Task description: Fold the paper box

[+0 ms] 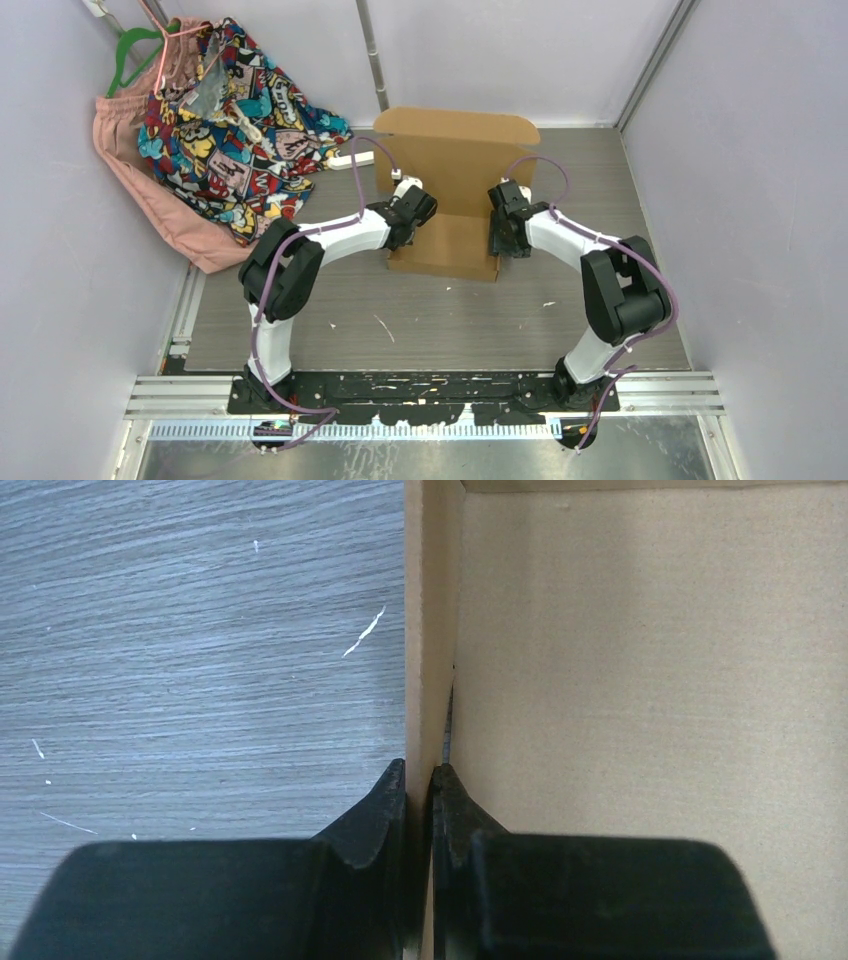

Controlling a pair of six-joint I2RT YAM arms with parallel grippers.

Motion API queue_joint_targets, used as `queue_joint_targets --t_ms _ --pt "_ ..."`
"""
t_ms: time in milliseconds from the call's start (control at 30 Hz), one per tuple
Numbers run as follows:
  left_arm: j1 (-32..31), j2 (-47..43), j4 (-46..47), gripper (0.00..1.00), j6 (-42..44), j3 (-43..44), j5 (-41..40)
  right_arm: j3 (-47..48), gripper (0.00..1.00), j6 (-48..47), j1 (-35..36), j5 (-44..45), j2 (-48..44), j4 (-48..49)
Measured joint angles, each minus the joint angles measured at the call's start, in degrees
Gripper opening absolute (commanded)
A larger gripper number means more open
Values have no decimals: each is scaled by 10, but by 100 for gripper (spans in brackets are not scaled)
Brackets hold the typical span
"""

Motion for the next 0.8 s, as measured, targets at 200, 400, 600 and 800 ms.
queue_joint_targets --t_ms 200,400,600,800 --pt "0 0 1 15 2 -1 0 9 53 2 6 9 -47 -33" --pt "4 0 2 16 5 -9 -29 53 52 -5 35 19 -85 -75" --pt "7 0 2 16 5 -10 -36 108 52 2 76 -6 -62 -71" --pt "7 0 2 16 4 -10 -35 137 49 18 121 -14 38 -54"
